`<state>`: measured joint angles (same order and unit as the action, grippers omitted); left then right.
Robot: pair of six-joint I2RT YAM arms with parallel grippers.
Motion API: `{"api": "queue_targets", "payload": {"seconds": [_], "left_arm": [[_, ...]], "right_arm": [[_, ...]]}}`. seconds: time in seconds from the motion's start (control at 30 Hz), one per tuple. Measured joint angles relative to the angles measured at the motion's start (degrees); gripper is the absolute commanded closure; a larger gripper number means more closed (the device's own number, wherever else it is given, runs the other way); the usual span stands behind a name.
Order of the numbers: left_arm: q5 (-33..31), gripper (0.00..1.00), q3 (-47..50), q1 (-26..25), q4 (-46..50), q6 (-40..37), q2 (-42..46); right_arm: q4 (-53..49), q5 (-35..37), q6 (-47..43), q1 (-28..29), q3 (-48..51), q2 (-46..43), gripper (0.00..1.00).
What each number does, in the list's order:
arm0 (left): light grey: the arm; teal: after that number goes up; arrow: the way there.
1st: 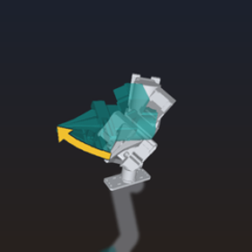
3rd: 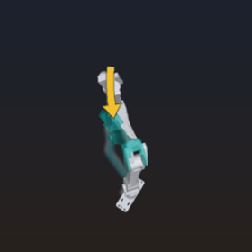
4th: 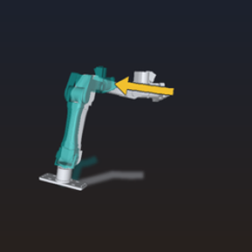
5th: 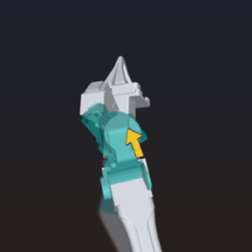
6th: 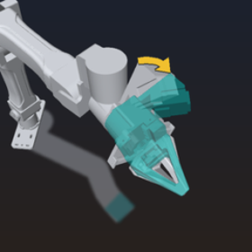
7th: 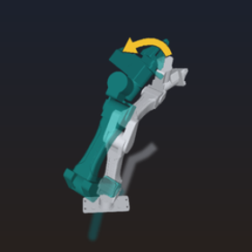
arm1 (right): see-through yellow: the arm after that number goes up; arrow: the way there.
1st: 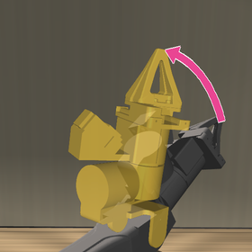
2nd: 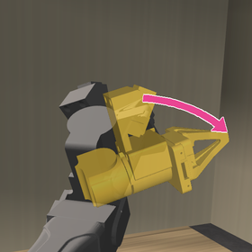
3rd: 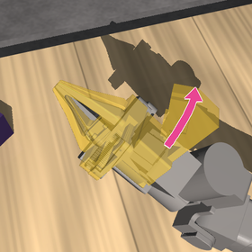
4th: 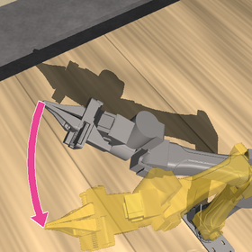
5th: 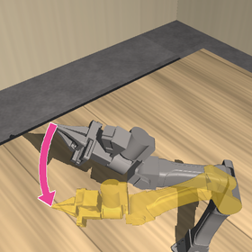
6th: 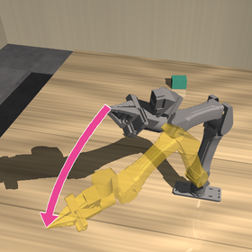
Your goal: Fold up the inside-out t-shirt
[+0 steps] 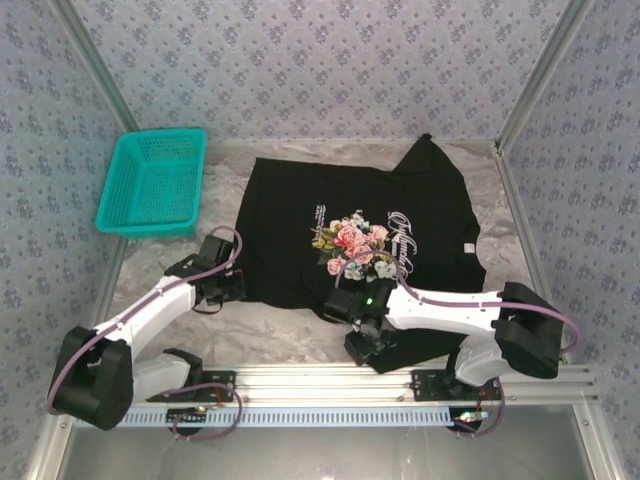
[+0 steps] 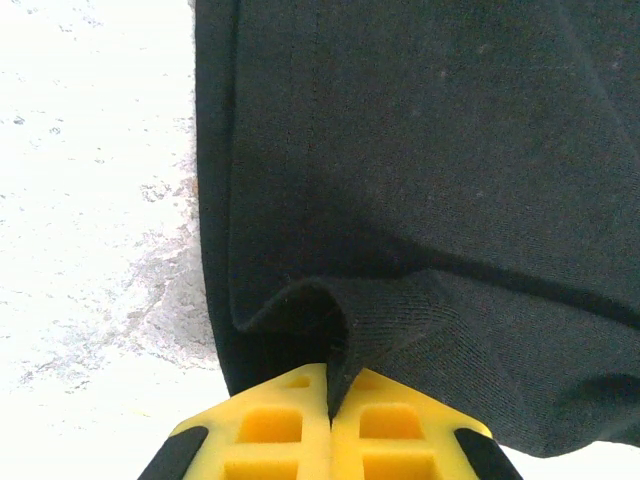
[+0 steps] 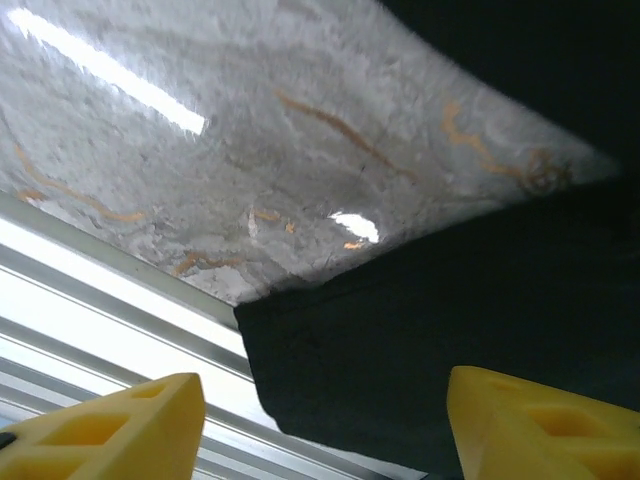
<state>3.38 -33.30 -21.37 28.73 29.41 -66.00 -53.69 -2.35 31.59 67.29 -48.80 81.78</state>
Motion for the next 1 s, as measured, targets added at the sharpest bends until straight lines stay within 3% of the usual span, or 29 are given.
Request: {"api": "queue_targets", "payload": {"seconds": [0.13, 0.43, 0.53, 0.87, 1.0], "left_arm": [[0.00, 1.00, 0.00, 0.00, 0.07, 0.00, 0.17], [0.00, 1.00, 0.00, 0.00, 0.26, 0.02, 2.16], [-0.02, 1.00, 0.00, 0.00, 0.35, 0.04, 2.27], [-0.11, 1.00, 0.00, 0.00, 1.09, 0.15, 2.71], [-0.46, 1.00, 0.00, 0.00, 1.20, 0.22, 2.99]], "right_arm": [[2.19, -2.19, 0.57, 0.46, 1.66, 0.13, 0.28], [3.96, -1.77, 0.35, 1.66, 1.90, 6.08, 0.37], [3.06, -0.26, 0.02, 1.64, 1.88, 6.88, 0.46], [1.14, 1.60, -1.44, 0.33, 1.86, 6.82, 0.94], [-0.61, 1.92, -1.55, -1.36, 1.27, 4.98, 1.00]]}}
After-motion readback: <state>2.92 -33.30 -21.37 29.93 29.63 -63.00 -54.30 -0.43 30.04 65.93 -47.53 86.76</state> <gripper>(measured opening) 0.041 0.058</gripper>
